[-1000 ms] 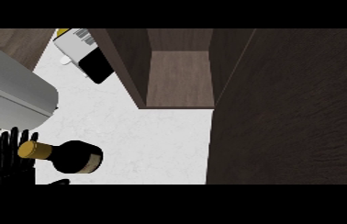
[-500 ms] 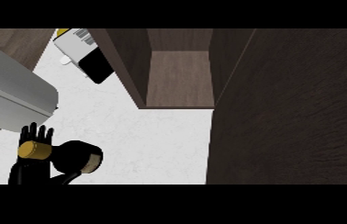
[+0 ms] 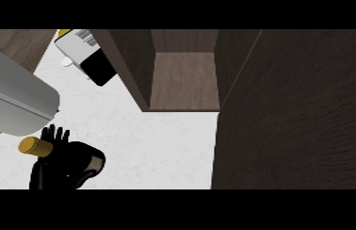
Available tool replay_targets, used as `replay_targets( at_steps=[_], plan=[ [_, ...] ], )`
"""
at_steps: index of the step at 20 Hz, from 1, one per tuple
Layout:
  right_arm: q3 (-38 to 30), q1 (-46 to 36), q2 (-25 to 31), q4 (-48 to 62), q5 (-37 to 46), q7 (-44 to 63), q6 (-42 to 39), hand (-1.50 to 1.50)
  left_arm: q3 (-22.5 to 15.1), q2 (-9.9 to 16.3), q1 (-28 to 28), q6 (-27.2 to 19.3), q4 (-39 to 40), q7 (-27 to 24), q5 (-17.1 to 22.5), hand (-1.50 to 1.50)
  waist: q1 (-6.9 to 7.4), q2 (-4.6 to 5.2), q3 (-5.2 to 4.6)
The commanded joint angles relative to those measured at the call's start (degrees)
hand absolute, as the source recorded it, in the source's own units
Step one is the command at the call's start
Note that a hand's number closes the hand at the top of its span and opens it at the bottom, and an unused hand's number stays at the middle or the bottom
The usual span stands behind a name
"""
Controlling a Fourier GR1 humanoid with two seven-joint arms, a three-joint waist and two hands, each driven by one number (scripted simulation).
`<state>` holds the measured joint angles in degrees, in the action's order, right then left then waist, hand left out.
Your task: Pick up the wine, place it into the cabinet and close the cabinet
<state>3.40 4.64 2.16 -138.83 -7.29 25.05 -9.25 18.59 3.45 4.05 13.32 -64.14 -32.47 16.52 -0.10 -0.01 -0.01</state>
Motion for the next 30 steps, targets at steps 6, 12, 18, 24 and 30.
replay_targets(
  at_steps=[6, 12, 18, 24, 30],
  plan=[
    [-2.18, -2.21, 0.48, 3.89, -0.18, -1.66, -0.95, -1.50, 0.45, 0.87, -4.58, 0.83, 6.29, -1.24, 3.39, -1.50, 0.15, 0.00, 0.02],
    [0.37, 3.39, -0.62, -1.96, 0.44, -1.30, -1.58, -1.50, 0.84, 2.06, -7.92, 8.35, 21.11, -12.93, 3.03, -1.50, -0.16, 0.00, 0.00],
    [-0.43, 2.92, -0.68, 0.61, 0.31, -3.58, -2.51, -1.50, -0.94, 0.43, -8.40, 7.34, 21.77, -12.81, 4.15, -1.50, -0.03, -0.01, 0.02],
    [-0.39, -1.82, -1.29, 4.20, 2.08, -2.73, -0.02, -1.50, -0.29, 4.36, -10.88, 12.36, 27.10, -14.78, 5.20, 1.50, 0.04, 0.04, -0.01],
    [2.34, 3.09, -2.07, -1.04, 3.31, -1.22, -0.05, -1.50, -2.62, 4.29, -9.82, 11.12, 23.84, -11.36, 5.34, 1.50, 0.03, -0.04, 0.01]
  ],
)
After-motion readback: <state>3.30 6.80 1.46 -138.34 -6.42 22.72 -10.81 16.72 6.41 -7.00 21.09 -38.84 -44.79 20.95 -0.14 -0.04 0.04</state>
